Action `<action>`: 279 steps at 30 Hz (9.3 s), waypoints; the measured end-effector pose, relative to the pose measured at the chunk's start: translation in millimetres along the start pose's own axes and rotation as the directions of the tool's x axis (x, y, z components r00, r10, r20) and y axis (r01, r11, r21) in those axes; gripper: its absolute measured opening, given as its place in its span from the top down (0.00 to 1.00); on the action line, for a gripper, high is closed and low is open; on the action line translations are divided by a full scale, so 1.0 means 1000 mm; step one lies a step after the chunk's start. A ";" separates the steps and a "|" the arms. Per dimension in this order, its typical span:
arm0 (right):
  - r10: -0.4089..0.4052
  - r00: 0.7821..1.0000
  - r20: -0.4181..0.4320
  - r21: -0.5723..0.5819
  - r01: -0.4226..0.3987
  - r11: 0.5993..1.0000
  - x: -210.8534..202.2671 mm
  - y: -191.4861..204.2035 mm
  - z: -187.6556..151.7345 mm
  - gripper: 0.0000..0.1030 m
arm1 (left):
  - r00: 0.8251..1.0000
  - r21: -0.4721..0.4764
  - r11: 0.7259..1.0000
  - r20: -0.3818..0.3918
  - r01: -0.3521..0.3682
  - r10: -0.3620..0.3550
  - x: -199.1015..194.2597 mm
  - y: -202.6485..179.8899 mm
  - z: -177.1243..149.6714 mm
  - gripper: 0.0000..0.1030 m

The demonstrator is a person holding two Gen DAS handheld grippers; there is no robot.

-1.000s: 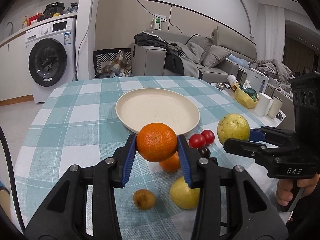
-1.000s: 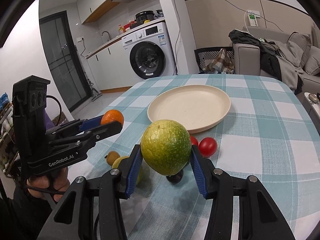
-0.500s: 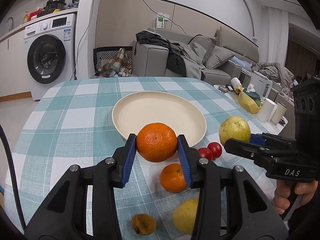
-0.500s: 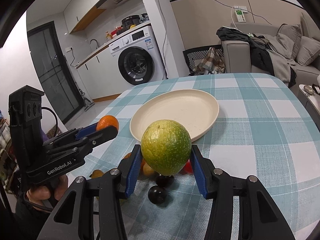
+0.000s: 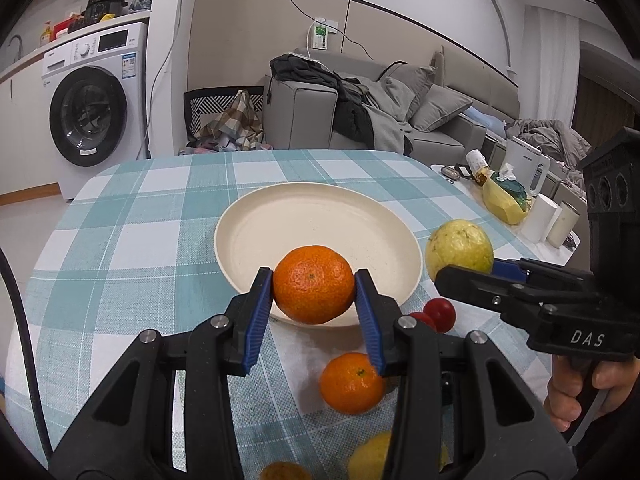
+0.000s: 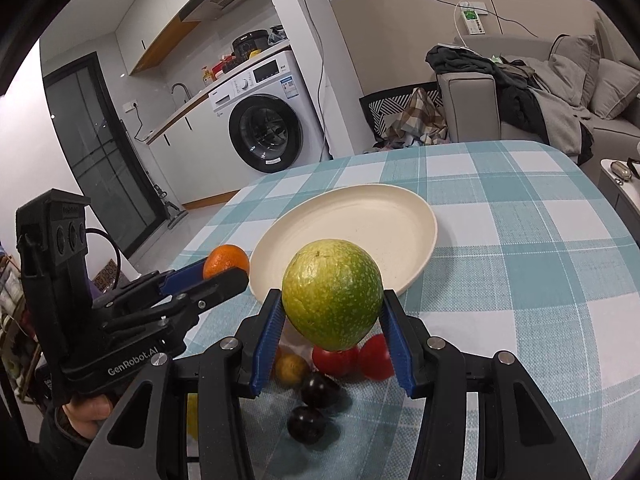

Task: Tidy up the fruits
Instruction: 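Lift and carry the mandarin with the left tool while the right tool carries the green citrus to the plate, then open the left tool on the plate while the right tool releases the green citrus there, then withdraw both open tools from the plate back toward the loose fruit, then grasp the brown kiwi with the left tool while the right tool grasps a dark plum, then carry the kiwi with the left tool while the right tool carries the plum to the plate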

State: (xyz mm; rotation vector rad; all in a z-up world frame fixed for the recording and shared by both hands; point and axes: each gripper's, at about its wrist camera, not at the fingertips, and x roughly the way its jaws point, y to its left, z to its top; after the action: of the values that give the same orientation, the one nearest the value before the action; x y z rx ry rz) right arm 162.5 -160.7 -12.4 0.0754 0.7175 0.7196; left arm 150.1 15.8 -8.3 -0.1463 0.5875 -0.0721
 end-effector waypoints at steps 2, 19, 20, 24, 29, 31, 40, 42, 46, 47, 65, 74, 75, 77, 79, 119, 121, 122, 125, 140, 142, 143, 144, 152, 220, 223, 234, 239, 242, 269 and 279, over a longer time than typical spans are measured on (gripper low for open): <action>-0.001 1.000 -0.003 0.002 0.001 1.000 0.004 -0.002 0.002 0.52 | 1.000 0.002 1.000 -0.005 0.000 0.000 0.003 0.000 0.001 0.63; -0.020 0.998 -0.059 0.002 0.020 1.000 0.039 -0.010 0.012 0.52 | 0.997 0.002 1.000 -0.067 -0.029 0.029 0.037 0.001 0.007 0.63; -0.019 0.998 -0.060 0.003 0.019 1.000 0.041 -0.011 0.012 0.52 | 0.997 0.008 1.000 -0.068 -0.029 0.029 0.038 0.000 0.007 0.63; -0.011 0.998 -0.059 0.014 0.012 1.000 0.041 -0.014 0.013 0.52 | 0.997 0.013 1.000 -0.077 -0.028 0.029 0.039 -0.001 0.005 0.63; -0.013 0.998 -0.059 0.012 0.014 1.000 0.044 -0.014 0.013 0.52 | 0.994 0.001 0.999 -0.102 -0.033 0.033 0.044 0.002 0.005 0.63; -0.009 0.998 -0.057 0.015 0.010 1.000 0.043 -0.014 0.013 0.52 | 0.994 -0.006 0.999 -0.107 -0.032 0.032 0.045 0.004 0.004 0.63; 0.007 0.999 -0.049 0.037 -0.005 0.999 0.044 -0.019 0.013 0.51 | 0.994 -0.015 0.999 -0.103 -0.033 0.031 0.045 0.006 0.003 0.63; 0.017 0.999 -0.046 0.045 -0.015 0.999 0.044 -0.020 0.013 0.50 | 0.994 -0.011 0.999 -0.106 -0.036 0.034 0.046 0.005 0.003 0.63; 0.008 0.999 -0.037 0.050 -0.006 0.999 0.043 -0.022 0.013 0.49 | 0.993 -0.013 0.999 -0.109 -0.037 0.036 0.046 0.005 0.002 0.60; 0.006 0.999 -0.036 0.049 -0.004 0.999 0.042 -0.022 0.013 0.48 | 0.993 -0.015 0.999 -0.112 -0.038 0.036 0.046 0.005 0.002 0.58; -0.012 1.000 -0.005 -0.021 0.012 1.000 0.020 -0.014 0.001 0.00 | 0.992 -0.017 0.993 -0.057 -0.114 0.113 -0.009 0.009 -0.015 0.01; -0.034 0.999 -0.005 -0.035 0.033 0.999 0.010 -0.015 -0.005 0.00 | 0.992 -0.004 0.993 -0.049 -0.117 0.116 -0.030 0.008 -0.025 0.01; -0.035 0.999 -0.007 -0.039 0.035 0.999 0.008 -0.016 -0.007 0.00 | 0.992 -0.005 0.994 -0.049 -0.113 0.113 -0.032 0.007 -0.027 0.01; -0.044 0.999 -0.012 -0.043 0.043 0.998 0.006 -0.016 -0.009 0.00 | 0.993 0.000 0.994 -0.042 -0.113 0.113 -0.038 0.004 -0.030 0.01; -0.044 0.999 -0.013 -0.042 0.043 0.998 0.003 -0.016 -0.011 0.00 | 0.992 0.010 0.993 -0.040 -0.117 0.117 -0.043 0.001 -0.033 0.01; -0.104 0.958 -0.266 -0.201 0.051 0.978 0.016 0.010 -0.052 0.08 | 0.972 0.006 0.992 -0.195 -0.128 0.127 -0.058 0.020 -0.071 0.01; -0.104 0.957 -0.269 -0.214 0.046 0.976 0.016 0.012 -0.053 0.14 | 0.970 0.014 0.992 -0.207 -0.125 0.126 -0.057 0.020 -0.072 0.01; -0.107 0.957 -0.270 -0.220 0.047 0.974 0.017 0.013 -0.053 0.15 | 0.969 0.017 0.992 -0.215 -0.124 0.124 -0.056 0.021 -0.072 0.01; -0.103 0.957 -0.271 -0.228 0.040 0.973 0.017 0.015 -0.052 0.19 | 0.966 0.011 0.994 -0.235 -0.108 0.107 -0.052 0.024 -0.073 0.02; -0.085 0.959 -0.272 -0.249 0.015 0.968 0.016 0.021 -0.055 0.34 | 0.952 0.080 0.993 -0.286 -0.091 0.110 -0.041 0.014 -0.080 0.25; -0.081 0.959 -0.272 -0.251 0.010 0.968 0.016 0.023 -0.055 0.38 | 0.951 0.085 0.993 -0.293 -0.081 0.103 -0.040 0.012 -0.081 0.31; -0.078 0.959 -0.272 -0.252 0.007 0.968 0.016 0.023 -0.055 0.39 | 0.950 0.088 0.993 -0.296 -0.076 0.099 -0.039 0.011 -0.082 0.34; -0.076 0.959 -0.272 -0.252 0.005 0.968 0.016 0.023 -0.055 0.40 | 0.950 0.091 0.993 -0.298 -0.072 0.096 -0.039 0.011 -0.082 0.38; -0.060 0.959 -0.277 -0.261 -0.015 0.965 0.016 0.028 -0.057 0.49 | 0.952 0.089 0.995 -0.301 -0.033 0.058 -0.040 0.009 -0.083 0.61; -0.028 0.996 -0.089 -0.191 0.011 0.981 -0.008 0.022 -0.039 0.75 | 0.997 0.021 1.000 -0.074 -0.006 0.007 -0.049 0.005 -0.045 0.76; -0.027 0.997 -0.072 -0.187 0.013 0.982 -0.009 0.021 -0.037 0.75 | 0.998 0.026 1.000 -0.061 -0.003 0.005 -0.044 0.005 -0.038 0.76; -0.011 1.000 -0.017 -0.161 0.008 0.987 -0.008 0.021 -0.026 0.75 | 0.998 0.057 0.998 -0.061 0.001 0.002 -0.021 0.003 -0.024 0.76; -0.014 1.000 -0.010 -0.149 0.012 0.989 -0.002 0.019 -0.021 0.75 | 0.998 0.060 0.998 -0.059 0.002 0.002 -0.013 0.001 -0.020 0.76; -0.019 1.000 -0.006 -0.146 0.018 0.989 0.001 0.018 -0.019 0.75 | 0.998 0.056 0.998 -0.063 0.004 0.000 -0.011 0.001 -0.018 0.76; -0.029 0.999 -0.045 -0.043 0.027 0.999 0.030 -0.006 0.007 0.75 | 0.997 0.036 0.999 -0.081 -0.005 0.008 0.030 0.003 0.001 0.76; -0.029 0.998 -0.060 -0.052 0.026 0.998 0.038 -0.005 0.011 0.75 | 0.995 0.032 0.999 -0.096 -0.005 0.008 0.044 0.001 0.005 0.76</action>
State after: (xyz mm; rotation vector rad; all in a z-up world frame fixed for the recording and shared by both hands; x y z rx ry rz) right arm 192.1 -138.8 -27.2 -0.0032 0.7566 0.7156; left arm 189.3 12.4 -28.3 -0.1107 0.6821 -0.0825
